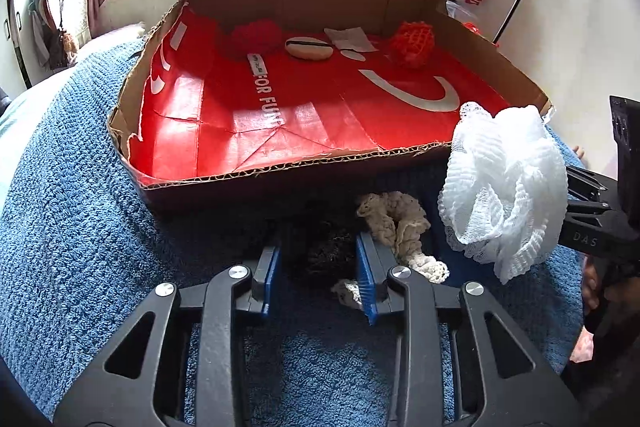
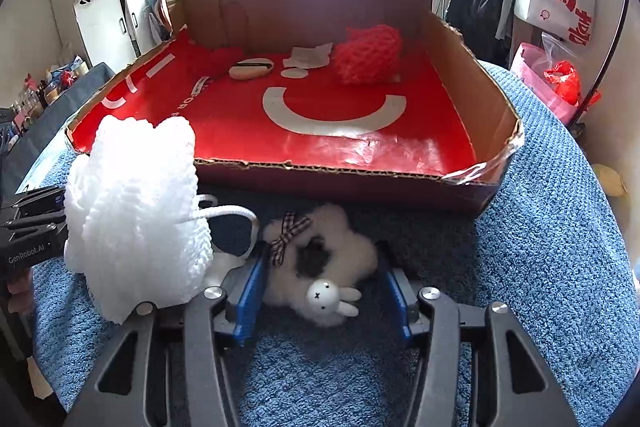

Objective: Organize soft objects
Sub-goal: 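Grasp the black scrunchie with the left gripper while the right grasps the bunny plush, then carry the black scrunchie and bunny plush into the box with both grippers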

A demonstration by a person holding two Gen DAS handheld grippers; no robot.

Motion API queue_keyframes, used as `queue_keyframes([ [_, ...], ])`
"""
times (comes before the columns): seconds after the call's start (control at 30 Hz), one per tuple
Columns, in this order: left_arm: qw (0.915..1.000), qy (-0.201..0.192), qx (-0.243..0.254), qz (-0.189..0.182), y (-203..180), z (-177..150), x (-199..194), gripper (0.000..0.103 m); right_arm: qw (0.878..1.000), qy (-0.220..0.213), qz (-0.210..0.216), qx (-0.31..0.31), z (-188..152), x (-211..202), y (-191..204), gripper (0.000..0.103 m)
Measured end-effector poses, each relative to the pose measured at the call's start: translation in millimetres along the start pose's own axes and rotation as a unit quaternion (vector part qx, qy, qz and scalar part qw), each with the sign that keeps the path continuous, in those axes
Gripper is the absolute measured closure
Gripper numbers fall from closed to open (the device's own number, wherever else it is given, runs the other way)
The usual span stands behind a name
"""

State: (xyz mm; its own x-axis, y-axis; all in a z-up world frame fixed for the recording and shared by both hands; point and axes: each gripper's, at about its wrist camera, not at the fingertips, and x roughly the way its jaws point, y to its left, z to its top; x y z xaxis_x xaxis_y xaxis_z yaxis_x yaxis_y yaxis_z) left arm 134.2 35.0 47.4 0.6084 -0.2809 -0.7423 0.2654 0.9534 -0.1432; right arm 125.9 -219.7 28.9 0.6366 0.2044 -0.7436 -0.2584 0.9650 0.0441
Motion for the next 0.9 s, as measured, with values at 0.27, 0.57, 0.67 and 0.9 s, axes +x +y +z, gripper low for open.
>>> queue_keyframes([
  [0.27, 0.9995, -0.03, -0.004, -0.002, -2, 0, -22, 0.076, 0.999, -0.041, 0.015, 0.021, 6, -30, -10, 0.049],
  [0.57, 0.9984, -0.057, 0.007, -0.002, -7, 7, -43, 0.076, 0.998, -0.055, 0.015, 0.023, 10, -45, -14, 0.049],
  [0.67, 0.9981, -0.06, 0.014, -0.002, -10, 7, -47, 0.076, 0.998, -0.055, 0.016, 0.021, 10, -46, -14, 0.049],
  [0.9, 0.9979, -0.063, 0.018, -0.001, -11, 11, -49, 0.076, 0.998, -0.059, 0.018, 0.021, 12, -48, -14, 0.049],
])
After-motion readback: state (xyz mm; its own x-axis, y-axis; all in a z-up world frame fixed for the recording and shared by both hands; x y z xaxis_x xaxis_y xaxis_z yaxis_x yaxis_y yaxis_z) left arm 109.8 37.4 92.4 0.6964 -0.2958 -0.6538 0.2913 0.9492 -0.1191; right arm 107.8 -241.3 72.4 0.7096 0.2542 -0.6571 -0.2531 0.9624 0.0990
